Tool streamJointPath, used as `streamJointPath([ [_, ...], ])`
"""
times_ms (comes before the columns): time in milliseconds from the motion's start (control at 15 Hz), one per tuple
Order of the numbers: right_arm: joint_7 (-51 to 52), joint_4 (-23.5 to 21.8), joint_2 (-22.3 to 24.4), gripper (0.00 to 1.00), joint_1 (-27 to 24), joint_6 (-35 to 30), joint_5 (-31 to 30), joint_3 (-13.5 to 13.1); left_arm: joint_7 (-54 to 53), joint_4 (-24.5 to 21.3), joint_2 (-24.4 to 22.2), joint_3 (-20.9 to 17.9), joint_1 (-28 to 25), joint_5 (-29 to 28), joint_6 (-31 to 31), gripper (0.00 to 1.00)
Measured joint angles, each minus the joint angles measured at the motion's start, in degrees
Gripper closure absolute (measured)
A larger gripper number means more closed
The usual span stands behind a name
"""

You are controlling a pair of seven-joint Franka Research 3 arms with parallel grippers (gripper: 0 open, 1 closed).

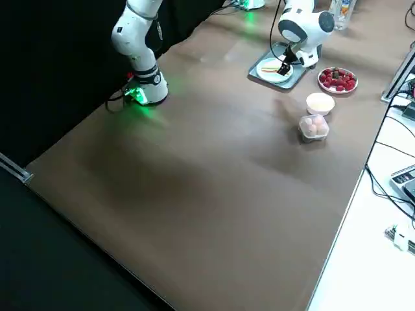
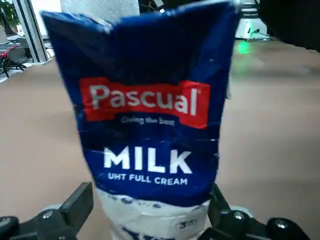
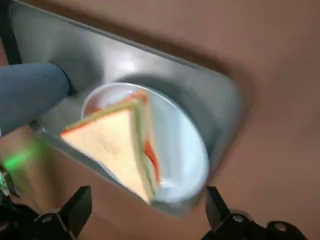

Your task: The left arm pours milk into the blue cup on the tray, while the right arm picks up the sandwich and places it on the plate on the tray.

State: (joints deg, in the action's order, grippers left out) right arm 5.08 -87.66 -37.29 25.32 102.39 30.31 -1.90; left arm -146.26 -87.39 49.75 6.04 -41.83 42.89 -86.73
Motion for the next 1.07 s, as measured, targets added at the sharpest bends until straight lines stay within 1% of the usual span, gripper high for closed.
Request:
streamJointPath([
  [133,0.03,1.51,2.34,0.0,-3.46,-4.42,-3.35,-0.01,-0.03,-0.91,0.0,0.5,-0.06,0.11,0.11,0.0],
  [333,0.05,1.94,6.22,0.0,-7.24,-8.61,-8.56,-0.05,-0.03,-2.0,0.0,1.18,-0.04,0.88,0.11,0.0],
  [467,0.05,1.98,8.49,0.0,-9.15,-10.39,-13.13,-0.05,-0.03,-2.47,-0.01,1.26,-0.05,2.18,0.31,0.01],
  [667,0.03,2.38,13.16,0.0,-12.4,-13.81,-17.6,-0.14,-0.05,-2.94,0.0,1.29,-0.08,3.33,0.38,0.04],
  [733,0.03,2.73,17.58,0.0,-15.46,-15.56,-20.39,-0.2,-0.05,-2.97,-0.01,1.29,-0.23,3.82,0.38,0.17],
  [867,-0.11,2.77,22.33,0.0,-18.17,-18.38,-23.24,-0.25,-0.05,-2.97,-0.01,1.3,-0.35,4.06,0.4,0.37],
  [933,-0.97,2.73,24.5,0.0,-19.08,-20.14,-24.05,-0.31,-0.05,-2.96,-0.02,1.3,-0.38,4.14,0.4,0.46],
  [1000,-2.19,2.61,26.33,0.0,-19.72,-21.06,-24.61,-0.36,-0.05,-2.95,-0.07,1.31,-0.4,4.21,0.57,0.5],
  [1067,-3.17,2.46,27.82,0.0,-20.13,-21.41,-25.02,-0.42,-0.04,-2.88,-0.15,1.31,-0.43,4.27,0.96,0.5],
])
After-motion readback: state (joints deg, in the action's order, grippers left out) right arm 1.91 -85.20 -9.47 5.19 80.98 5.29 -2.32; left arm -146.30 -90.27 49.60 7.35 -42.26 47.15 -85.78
